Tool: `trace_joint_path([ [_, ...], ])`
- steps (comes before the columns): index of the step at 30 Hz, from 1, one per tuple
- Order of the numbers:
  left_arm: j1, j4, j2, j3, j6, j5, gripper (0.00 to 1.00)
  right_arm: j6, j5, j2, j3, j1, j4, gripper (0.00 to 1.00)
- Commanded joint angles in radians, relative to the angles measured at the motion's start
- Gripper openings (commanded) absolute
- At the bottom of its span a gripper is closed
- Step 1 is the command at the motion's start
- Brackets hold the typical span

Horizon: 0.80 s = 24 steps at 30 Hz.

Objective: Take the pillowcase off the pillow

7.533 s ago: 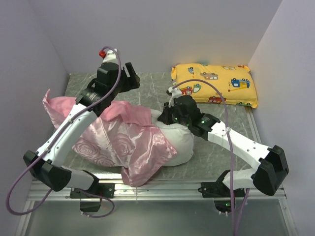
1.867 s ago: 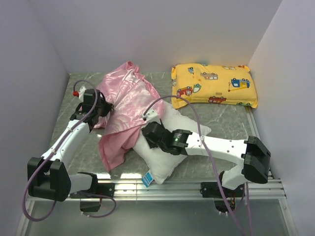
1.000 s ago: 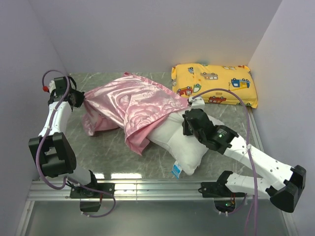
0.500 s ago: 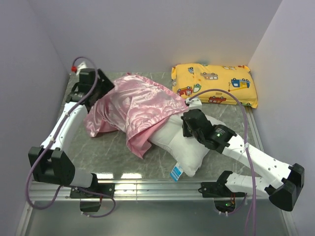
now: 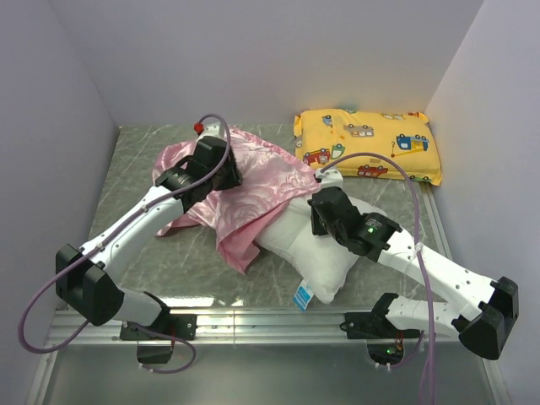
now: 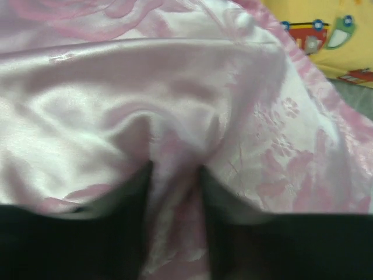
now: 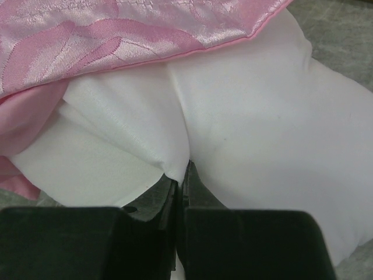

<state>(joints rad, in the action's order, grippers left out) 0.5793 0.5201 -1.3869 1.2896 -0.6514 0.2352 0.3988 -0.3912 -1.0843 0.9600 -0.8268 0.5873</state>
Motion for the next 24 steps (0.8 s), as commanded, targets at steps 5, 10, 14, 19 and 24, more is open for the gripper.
trace_joint_path([
  [5,-0.192,0.049,-0.041,0.099,-0.021,0.133,0.00,0.000,-0.071,0.020,-0.004,0.006,0.006,0.00],
  [10,-0.517,-0.014,-0.060,0.082,-0.091,0.066,0.00,0.020,-0.087,0.044,-0.020,0.006,0.029,0.00],
  [14,-0.689,-0.093,-0.121,0.042,-0.140,-0.005,0.01,0.032,-0.092,0.066,-0.032,0.009,0.042,0.00],
  [19,-0.675,-0.126,-0.230,0.017,-0.160,-0.120,0.00,0.005,-0.046,0.049,-0.031,0.006,0.013,0.00],
  [24,-0.609,-0.138,-0.247,-0.007,-0.154,-0.112,0.00,-0.050,-0.049,0.038,0.069,-0.058,0.005,0.50],
])
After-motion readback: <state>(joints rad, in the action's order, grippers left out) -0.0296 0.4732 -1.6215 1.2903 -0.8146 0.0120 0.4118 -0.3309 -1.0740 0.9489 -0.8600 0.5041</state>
